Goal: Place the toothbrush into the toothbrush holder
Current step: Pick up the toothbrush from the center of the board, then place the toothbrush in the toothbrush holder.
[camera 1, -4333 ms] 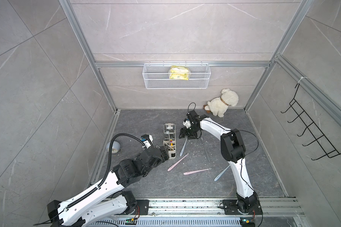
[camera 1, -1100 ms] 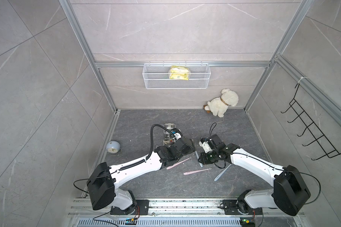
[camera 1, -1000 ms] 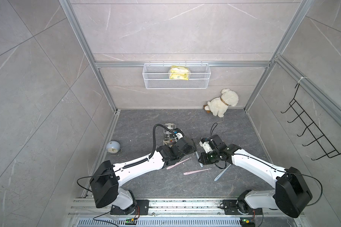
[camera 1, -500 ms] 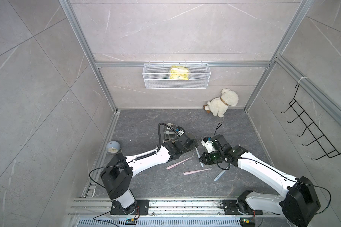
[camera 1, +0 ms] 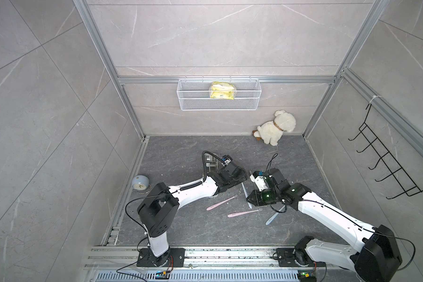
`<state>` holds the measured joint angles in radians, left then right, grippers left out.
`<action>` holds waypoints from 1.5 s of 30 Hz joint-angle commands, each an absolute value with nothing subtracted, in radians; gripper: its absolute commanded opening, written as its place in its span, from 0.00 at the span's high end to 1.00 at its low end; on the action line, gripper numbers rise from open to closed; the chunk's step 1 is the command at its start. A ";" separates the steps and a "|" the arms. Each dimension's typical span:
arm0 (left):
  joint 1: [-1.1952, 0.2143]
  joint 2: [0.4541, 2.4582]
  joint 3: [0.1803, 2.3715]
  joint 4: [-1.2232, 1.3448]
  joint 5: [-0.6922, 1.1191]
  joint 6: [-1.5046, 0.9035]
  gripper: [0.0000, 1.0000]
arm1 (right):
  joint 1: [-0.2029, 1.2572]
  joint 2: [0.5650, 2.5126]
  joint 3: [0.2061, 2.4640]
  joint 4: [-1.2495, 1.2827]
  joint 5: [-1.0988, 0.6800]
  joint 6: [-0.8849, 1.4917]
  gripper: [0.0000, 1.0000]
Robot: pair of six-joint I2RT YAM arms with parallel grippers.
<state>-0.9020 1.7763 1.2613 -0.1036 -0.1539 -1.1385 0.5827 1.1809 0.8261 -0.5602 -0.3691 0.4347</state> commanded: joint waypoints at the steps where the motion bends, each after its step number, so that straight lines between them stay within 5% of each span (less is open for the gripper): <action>1: -0.885 1.799 1.300 -0.063 -0.126 -1.144 0.44 | 0.591 1.159 0.816 -0.575 -0.387 0.449 0.85; 7: -0.882 1.824 1.315 -0.024 -0.091 -1.139 0.80 | 0.593 1.159 0.812 -0.571 -0.389 0.449 0.86; 13: -0.882 1.828 1.307 -0.006 -0.074 -1.144 1.00 | 0.593 1.165 0.807 -0.562 -0.392 0.448 0.84; 23: -0.891 1.728 1.367 -0.170 -0.125 -1.013 1.00 | 0.593 1.074 0.795 -0.543 -0.338 0.464 0.39; 29: -0.910 1.666 1.532 -0.416 -0.193 -0.830 1.00 | 0.593 0.980 0.796 -0.514 -0.274 0.492 0.36; 35: -0.947 1.474 1.503 -0.495 -0.452 -0.670 1.00 | 0.593 0.999 0.786 -0.499 -0.274 0.497 0.35; 45: -0.954 1.058 0.964 0.042 -0.881 -0.384 1.00 | 0.595 1.078 0.749 -0.389 -0.339 0.541 0.35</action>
